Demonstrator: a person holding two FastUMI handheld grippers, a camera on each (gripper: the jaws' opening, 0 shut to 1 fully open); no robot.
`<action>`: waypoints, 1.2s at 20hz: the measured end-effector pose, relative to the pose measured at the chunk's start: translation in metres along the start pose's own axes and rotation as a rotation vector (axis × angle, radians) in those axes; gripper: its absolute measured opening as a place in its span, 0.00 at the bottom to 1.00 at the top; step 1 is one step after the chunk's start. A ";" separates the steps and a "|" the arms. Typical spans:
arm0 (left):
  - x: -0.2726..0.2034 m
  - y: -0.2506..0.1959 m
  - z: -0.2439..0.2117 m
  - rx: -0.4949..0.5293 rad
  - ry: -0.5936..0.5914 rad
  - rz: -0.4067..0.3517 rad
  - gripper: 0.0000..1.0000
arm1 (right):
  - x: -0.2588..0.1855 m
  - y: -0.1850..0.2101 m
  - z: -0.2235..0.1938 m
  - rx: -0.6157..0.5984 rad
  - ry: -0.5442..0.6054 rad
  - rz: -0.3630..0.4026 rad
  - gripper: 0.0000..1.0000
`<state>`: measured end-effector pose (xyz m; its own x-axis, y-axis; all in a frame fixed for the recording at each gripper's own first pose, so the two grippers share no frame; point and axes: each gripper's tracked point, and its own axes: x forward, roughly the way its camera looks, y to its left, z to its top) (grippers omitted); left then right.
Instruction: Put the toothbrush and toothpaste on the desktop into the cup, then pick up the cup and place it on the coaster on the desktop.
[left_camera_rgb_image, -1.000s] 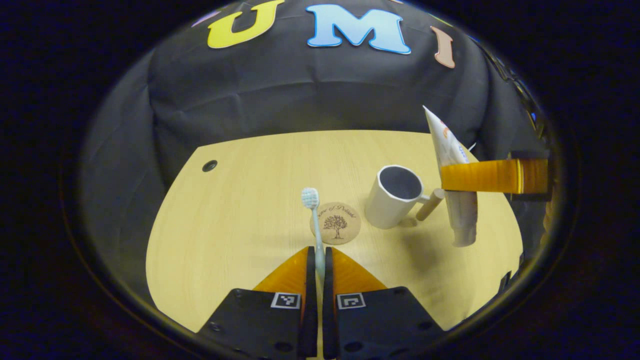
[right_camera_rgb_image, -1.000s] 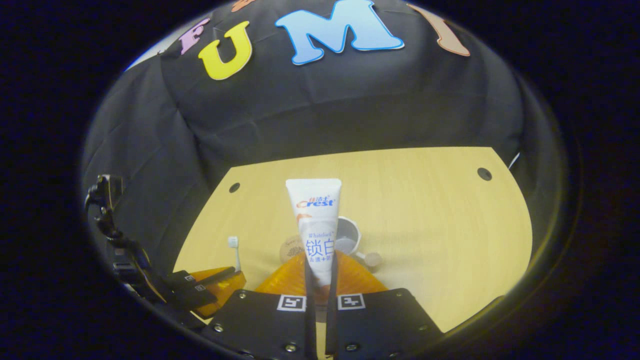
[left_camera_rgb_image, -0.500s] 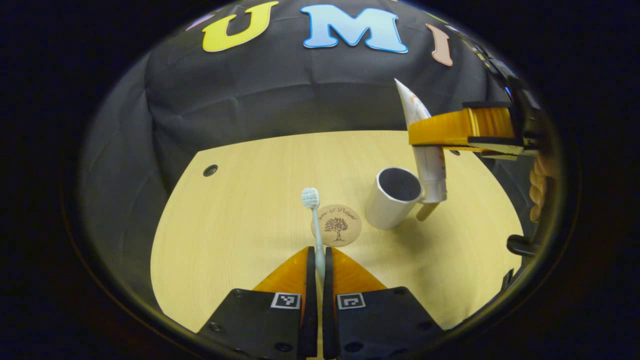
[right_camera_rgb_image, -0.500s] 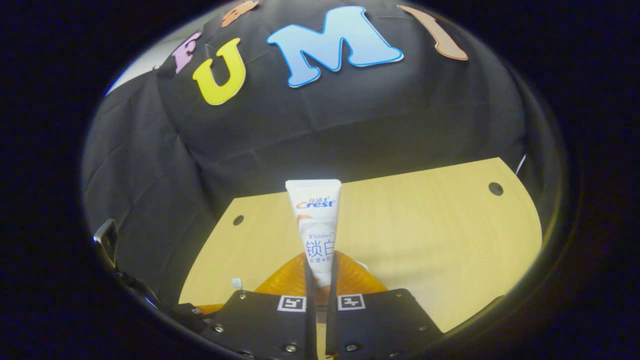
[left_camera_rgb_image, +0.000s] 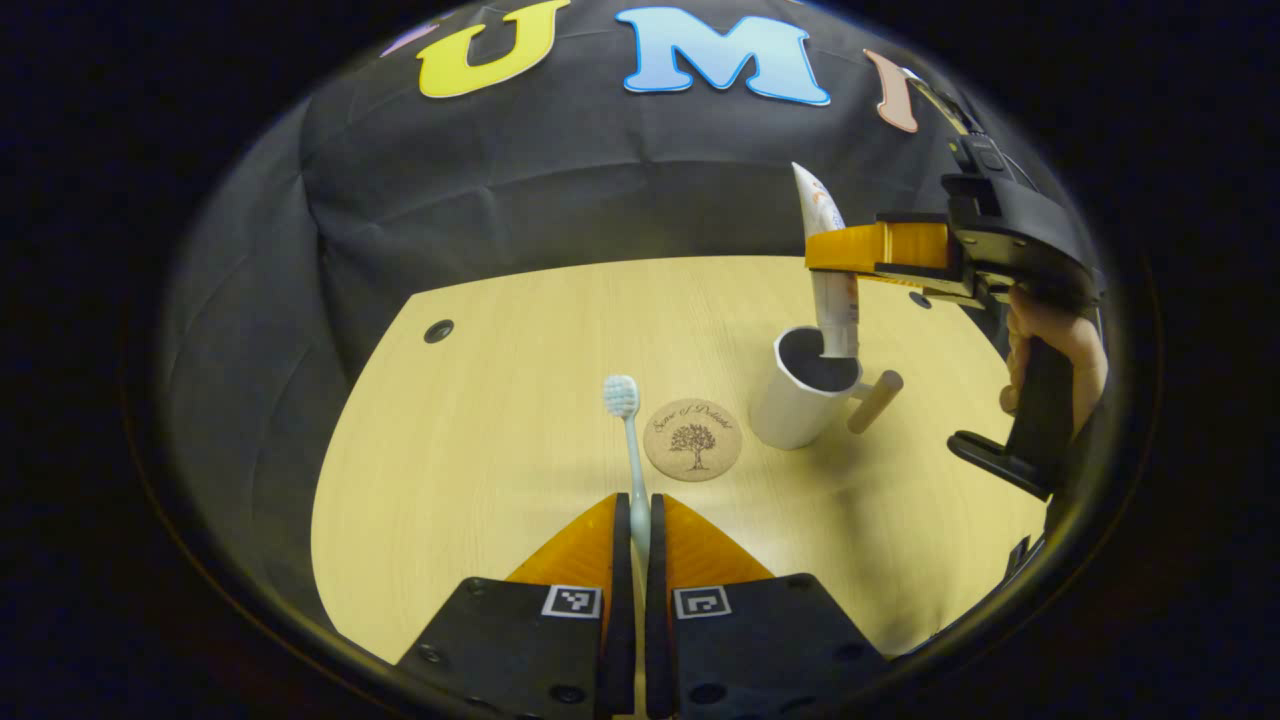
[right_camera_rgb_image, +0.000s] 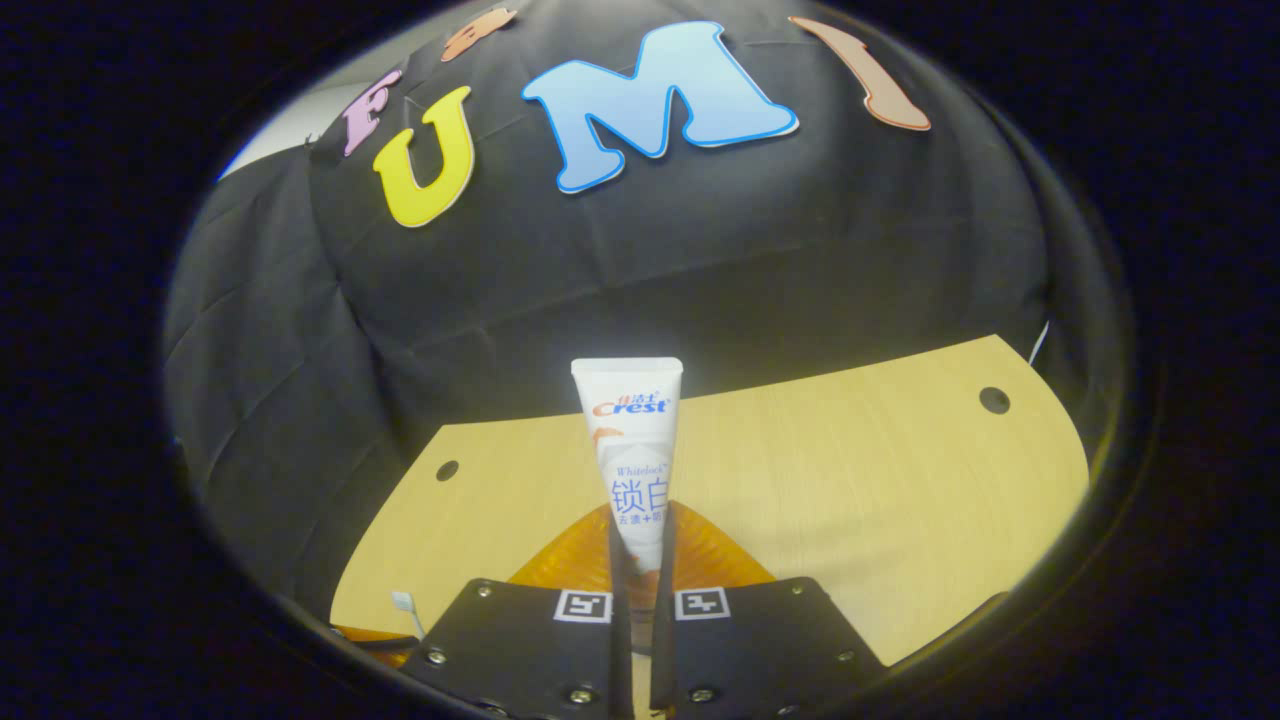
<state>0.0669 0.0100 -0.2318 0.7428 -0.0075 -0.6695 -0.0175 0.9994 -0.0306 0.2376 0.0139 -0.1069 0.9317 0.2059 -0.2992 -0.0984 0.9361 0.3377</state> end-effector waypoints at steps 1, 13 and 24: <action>0.001 0.000 0.001 -0.002 0.004 0.003 0.12 | 0.004 0.000 -0.002 -0.005 -0.001 -0.001 0.08; 0.004 0.007 -0.005 -0.033 0.031 0.011 0.12 | 0.000 0.002 -0.030 -0.031 0.060 0.001 0.40; 0.002 -0.009 0.010 0.001 -0.011 -0.011 0.12 | -0.026 0.011 -0.007 0.020 -0.016 0.036 0.58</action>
<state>0.0751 0.0015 -0.2256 0.7503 -0.0182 -0.6608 -0.0088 0.9993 -0.0375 0.2097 0.0211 -0.1013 0.9331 0.2342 -0.2728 -0.1247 0.9224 0.3655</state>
